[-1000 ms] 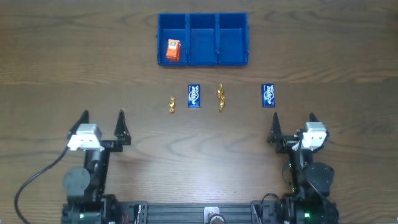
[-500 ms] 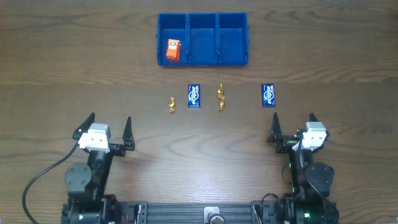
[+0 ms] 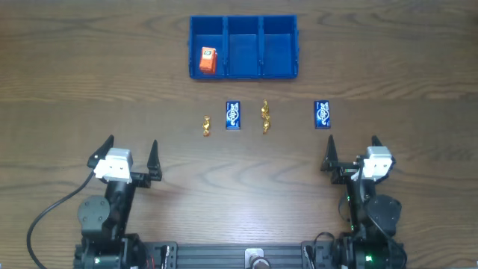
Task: Sort Candies Into Trays
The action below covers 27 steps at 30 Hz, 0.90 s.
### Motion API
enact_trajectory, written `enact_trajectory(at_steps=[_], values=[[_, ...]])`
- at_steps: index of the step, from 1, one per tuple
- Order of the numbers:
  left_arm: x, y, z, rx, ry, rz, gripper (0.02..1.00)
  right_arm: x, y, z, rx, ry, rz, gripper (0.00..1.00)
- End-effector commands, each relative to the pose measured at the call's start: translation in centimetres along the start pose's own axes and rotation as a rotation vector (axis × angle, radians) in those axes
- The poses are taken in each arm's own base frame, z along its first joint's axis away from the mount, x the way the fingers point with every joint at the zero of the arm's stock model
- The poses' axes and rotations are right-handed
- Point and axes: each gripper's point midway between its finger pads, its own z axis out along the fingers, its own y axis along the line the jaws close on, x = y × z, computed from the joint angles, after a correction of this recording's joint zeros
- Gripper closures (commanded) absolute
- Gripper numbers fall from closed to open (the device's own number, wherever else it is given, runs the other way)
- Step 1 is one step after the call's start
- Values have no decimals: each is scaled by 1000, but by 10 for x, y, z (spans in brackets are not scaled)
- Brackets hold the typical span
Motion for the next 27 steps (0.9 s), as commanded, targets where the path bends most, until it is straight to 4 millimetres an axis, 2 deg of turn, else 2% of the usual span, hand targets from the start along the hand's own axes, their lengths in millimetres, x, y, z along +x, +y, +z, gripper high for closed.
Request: enact_trajectory(at_steps=[1, 16, 19, 22, 24, 27], values=[[16, -3, 1, 19, 45, 8, 20, 1, 0, 0, 1, 0, 12, 3], [16, -2, 1, 12, 47, 7, 20, 0, 0, 0, 2, -5, 22, 3], [16, -2, 1, 12, 47, 7, 20, -8, 2, 0, -12, -35, 37, 3], [16, -2, 1, 12, 47, 7, 20, -18, 13, -1, -75, -75, 52, 3], [16, -2, 1, 12, 47, 7, 20, -24, 14, -2, -83, -95, 126, 3], [16, -2, 1, 12, 47, 7, 20, -45, 14, -7, -81, -129, 121, 3]])
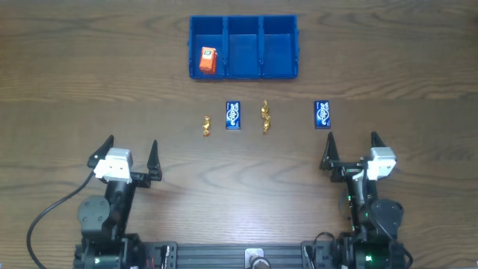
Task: Sort Candies Into Trays
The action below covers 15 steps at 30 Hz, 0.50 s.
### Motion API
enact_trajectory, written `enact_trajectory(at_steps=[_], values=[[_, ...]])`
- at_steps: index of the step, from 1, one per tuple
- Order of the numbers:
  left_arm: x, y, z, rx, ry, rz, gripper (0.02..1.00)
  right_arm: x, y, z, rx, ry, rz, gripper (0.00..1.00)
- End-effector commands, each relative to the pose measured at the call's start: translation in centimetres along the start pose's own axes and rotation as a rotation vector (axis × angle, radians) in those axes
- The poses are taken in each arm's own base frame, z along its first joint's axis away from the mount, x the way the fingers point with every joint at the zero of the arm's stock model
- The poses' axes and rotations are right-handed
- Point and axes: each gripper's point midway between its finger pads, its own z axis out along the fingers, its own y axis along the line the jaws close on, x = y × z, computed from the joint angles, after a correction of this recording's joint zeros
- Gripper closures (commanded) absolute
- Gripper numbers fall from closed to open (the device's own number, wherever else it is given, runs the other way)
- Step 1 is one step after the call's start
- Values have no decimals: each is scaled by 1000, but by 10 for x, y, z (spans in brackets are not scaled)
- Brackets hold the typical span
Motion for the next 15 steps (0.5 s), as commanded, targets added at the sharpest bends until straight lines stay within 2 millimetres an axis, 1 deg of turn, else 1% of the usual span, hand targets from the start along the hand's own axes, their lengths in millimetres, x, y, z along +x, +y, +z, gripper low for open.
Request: enact_trajectory(at_steps=[1, 3, 4, 6, 9, 11, 12, 13, 15], values=[[16, -2, 1, 12, 47, 7, 20, -34, 8, -7, -26, -51, 43, 3], [16, -2, 1, 12, 47, 7, 20, -60, 0, -16, 45, -66, 37, 3], [16, -2, 1, 12, 47, 7, 20, -70, -2, -20, 66, -69, 16, 3], [16, -2, 1, 12, 47, 7, 20, -97, -2, -31, 90, -74, -28, 3], [16, -2, 1, 12, 47, 7, 20, -131, 2, -40, 106, -43, -97, 3], [16, -2, 1, 12, 47, 7, 20, -141, 3, -38, 109, 10, -120, 3], [16, -2, 1, 12, 47, 7, 20, -144, 7, -33, 90, 49, -117, 3], [16, -2, 1, 12, 47, 7, 20, -143, 12, -26, 60, 88, -114, 3], [16, -2, 1, 12, 47, 7, 20, -136, 12, -8, 56, 185, -103, 3]])
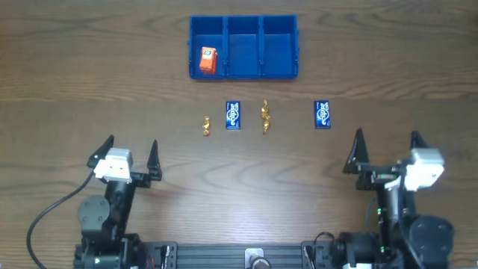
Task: Sort Candies Into Trays
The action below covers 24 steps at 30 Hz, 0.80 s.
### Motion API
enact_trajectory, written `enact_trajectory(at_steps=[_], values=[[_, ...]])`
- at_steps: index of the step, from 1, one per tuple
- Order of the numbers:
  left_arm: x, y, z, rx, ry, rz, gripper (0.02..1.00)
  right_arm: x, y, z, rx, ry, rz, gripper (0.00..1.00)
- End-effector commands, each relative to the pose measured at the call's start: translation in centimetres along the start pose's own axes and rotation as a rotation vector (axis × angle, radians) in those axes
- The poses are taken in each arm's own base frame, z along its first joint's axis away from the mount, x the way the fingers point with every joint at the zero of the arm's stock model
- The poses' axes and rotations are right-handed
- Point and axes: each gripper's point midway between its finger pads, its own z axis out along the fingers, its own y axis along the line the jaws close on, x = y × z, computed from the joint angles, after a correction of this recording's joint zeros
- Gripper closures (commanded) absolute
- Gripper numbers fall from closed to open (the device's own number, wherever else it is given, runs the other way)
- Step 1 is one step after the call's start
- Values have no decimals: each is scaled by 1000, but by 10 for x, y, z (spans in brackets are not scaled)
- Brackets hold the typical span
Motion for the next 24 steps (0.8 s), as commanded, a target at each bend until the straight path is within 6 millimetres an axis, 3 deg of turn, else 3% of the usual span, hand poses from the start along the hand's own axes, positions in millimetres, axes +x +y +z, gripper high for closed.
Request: enact_trajectory(at_steps=[1, 4, 9, 14, 19, 24], values=[[16, -2, 1, 12, 46, 7, 20, 14, 9, 38, -44, 219, -27, 3], [16, -2, 1, 12, 46, 7, 20, 42, 10, 61, -52, 410, -16, 3], [16, -2, 1, 12, 46, 7, 20, 115, 17, 103, -87, 787, 29, 3], [16, -2, 1, 12, 46, 7, 20, 166, 18, 142, -84, 1012, 43, 3], [16, -2, 1, 12, 46, 7, 20, 203, 28, 163, -88, 1128, 1, 3], [16, -2, 1, 12, 46, 7, 20, 236, 22, 162, -44, 1222, -39, 3]])
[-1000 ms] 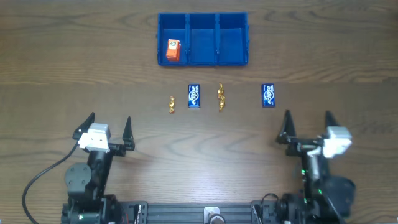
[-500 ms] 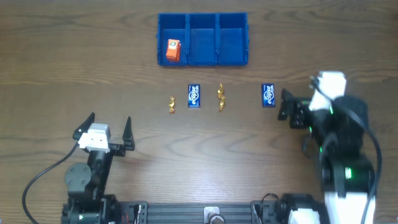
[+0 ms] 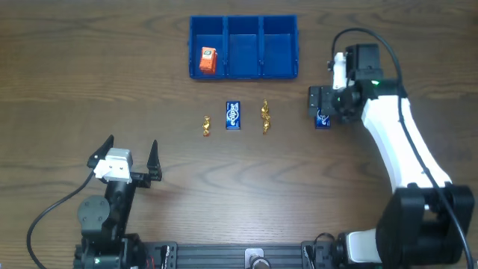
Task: Sort Candies Into Trays
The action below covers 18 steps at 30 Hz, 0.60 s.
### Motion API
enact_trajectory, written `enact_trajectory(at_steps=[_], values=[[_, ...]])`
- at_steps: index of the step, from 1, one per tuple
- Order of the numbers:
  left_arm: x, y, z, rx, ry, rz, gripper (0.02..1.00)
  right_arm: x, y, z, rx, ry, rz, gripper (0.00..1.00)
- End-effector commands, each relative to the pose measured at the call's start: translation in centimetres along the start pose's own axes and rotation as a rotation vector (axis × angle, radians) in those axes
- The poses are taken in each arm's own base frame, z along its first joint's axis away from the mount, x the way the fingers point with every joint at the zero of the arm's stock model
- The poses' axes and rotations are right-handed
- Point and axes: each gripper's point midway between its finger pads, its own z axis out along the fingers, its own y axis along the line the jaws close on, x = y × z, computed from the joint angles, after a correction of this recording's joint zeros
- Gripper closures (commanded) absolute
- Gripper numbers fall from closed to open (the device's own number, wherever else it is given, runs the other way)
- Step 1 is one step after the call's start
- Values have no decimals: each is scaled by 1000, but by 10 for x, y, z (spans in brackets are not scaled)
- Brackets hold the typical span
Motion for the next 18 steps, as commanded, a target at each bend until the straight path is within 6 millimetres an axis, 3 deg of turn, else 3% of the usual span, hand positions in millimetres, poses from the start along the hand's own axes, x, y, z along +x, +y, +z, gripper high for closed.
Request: enact_trajectory(at_steps=[1, 9, 18], values=[[16, -2, 1, 12, 47, 7, 20, 1, -8, 15, 51, 42, -1, 3], [16, -2, 1, 12, 47, 7, 20, 16, -18, 57, 91, 140, 18, 3], [16, -2, 1, 12, 47, 7, 20, 25, -22, 78, 101, 189, 19, 3]])
